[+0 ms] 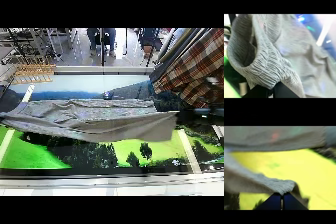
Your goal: Fold the clothes and pants, and hang the long-sleeved shirts on hangers.
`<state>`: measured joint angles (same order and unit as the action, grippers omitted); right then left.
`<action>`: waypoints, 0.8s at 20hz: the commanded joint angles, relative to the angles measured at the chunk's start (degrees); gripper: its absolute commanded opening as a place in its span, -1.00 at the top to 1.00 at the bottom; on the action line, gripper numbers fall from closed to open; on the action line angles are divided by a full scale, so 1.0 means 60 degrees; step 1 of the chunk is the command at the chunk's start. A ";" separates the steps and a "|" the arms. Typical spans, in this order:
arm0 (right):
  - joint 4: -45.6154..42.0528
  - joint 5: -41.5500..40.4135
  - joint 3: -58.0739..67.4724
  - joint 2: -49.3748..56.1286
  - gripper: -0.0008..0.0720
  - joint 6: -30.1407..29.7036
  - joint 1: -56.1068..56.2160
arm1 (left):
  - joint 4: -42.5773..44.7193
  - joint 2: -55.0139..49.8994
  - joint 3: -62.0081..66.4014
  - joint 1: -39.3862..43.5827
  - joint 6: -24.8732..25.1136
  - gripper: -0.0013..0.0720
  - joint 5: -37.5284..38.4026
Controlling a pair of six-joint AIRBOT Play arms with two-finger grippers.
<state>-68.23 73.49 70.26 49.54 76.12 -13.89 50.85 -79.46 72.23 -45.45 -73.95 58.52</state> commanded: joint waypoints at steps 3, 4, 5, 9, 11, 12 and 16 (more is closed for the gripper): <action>-0.1694 -0.1024 0.0004 0.1468 0.91 0.1541 -0.0007 | 0.2419 -0.1235 -0.0062 0.0506 0.0189 0.92 0.1985; -0.1807 -0.1541 0.0007 0.2641 0.91 0.1541 -0.0007 | 0.2415 -0.1464 -0.0306 0.0561 0.0193 0.93 0.2259; -0.1963 -0.2248 0.0007 0.3723 0.91 0.1563 -0.0011 | 0.2412 -0.1606 -0.0576 0.0576 0.0189 0.92 0.2295; -0.1395 -0.2510 0.1253 0.7144 -0.50 0.1829 -0.0616 | 0.2419 -0.1756 -0.1129 0.0510 0.0189 0.92 0.1960; -0.1300 -0.1373 0.1235 0.7333 -0.45 0.1421 -0.1384 | 0.2419 -0.1727 -0.1129 0.0375 0.0189 0.92 0.1960; -0.0914 -0.0699 0.0834 0.7155 -0.45 0.0801 -0.1938 | 0.2419 -0.1730 -0.1129 0.0288 0.0189 0.92 0.1978; 0.1665 0.0073 -0.2721 0.5260 -0.44 -0.1031 -0.4207 | 0.2419 -0.1730 -0.1129 0.0007 0.0193 0.92 0.2361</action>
<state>-68.86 69.43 65.32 86.28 77.95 -30.94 65.17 -89.76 65.60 -44.42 -72.84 71.05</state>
